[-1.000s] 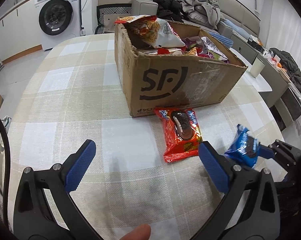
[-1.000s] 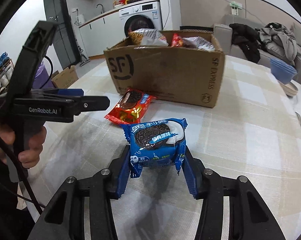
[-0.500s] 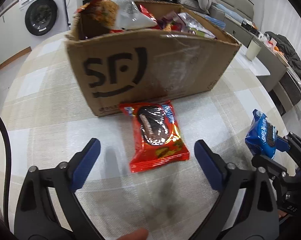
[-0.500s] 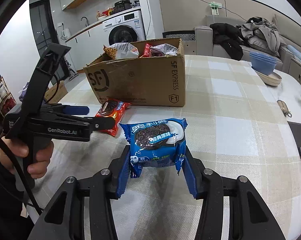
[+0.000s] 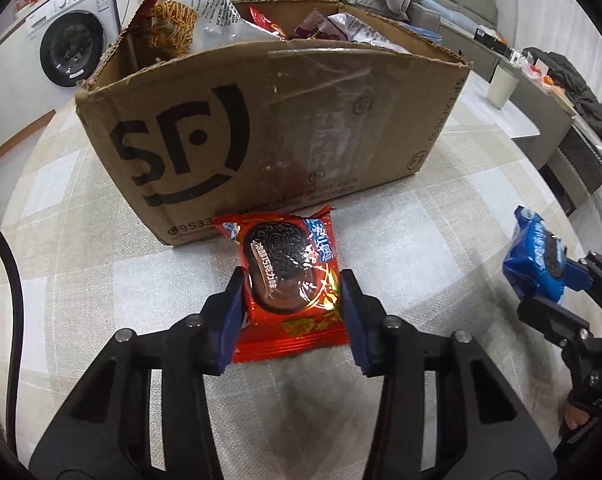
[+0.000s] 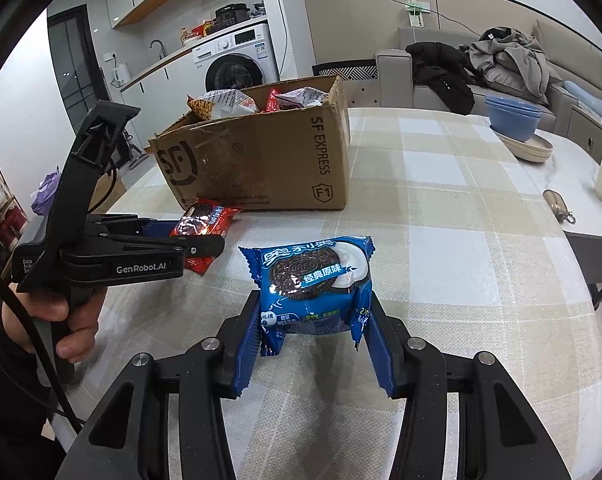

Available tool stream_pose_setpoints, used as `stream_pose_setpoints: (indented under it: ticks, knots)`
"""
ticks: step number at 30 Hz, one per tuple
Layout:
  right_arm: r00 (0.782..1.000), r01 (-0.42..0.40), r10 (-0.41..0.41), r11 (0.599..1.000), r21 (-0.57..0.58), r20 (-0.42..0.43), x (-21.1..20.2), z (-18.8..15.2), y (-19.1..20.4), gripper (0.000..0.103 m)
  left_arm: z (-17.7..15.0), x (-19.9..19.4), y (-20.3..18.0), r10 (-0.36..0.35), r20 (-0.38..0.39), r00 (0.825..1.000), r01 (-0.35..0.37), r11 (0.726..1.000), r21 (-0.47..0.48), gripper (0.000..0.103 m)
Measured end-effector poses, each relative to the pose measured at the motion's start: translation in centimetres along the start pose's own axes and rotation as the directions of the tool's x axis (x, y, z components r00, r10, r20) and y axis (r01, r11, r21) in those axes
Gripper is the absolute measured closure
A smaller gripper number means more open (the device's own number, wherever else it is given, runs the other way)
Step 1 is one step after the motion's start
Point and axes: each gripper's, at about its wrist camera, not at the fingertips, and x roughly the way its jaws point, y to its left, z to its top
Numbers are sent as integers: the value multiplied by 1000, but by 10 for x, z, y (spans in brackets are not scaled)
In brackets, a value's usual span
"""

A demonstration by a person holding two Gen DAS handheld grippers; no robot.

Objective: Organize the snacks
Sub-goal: 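Close the left gripper on the red cookie pack while the right holds the blue pack, then lift both cookie packs and carry them over the cardboard box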

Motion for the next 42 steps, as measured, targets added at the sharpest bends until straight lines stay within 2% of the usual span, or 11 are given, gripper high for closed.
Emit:
stream_pose_setpoints:
  ticks: [10, 18, 26, 33, 42]
  knots:
    - [1000, -15, 15, 1000, -24, 21, -2, 5, 13, 54, -6, -24, -7, -55, 51, 997, 56, 998, -11, 62]
    - [998, -21, 23, 999, -35, 54, -8, 17, 18, 54, -7, -63, -4, -78, 121, 990, 80, 997, -14, 62]
    - [995, -26, 30, 999, -48, 92, -15, 32, 21, 54, -5, -111, 16, -97, 188, 977, 105, 994, -33, 62]
    - [990, -41, 48, 997, -58, 133, -19, 51, 25, 54, 2, -152, 35, -88, 245, 966, 101, 994, -39, 62]
    - [982, -55, 70, 995, -86, 178, -19, 77, 35, 54, 20, -169, 50, -65, 281, 958, 87, 994, -68, 62]
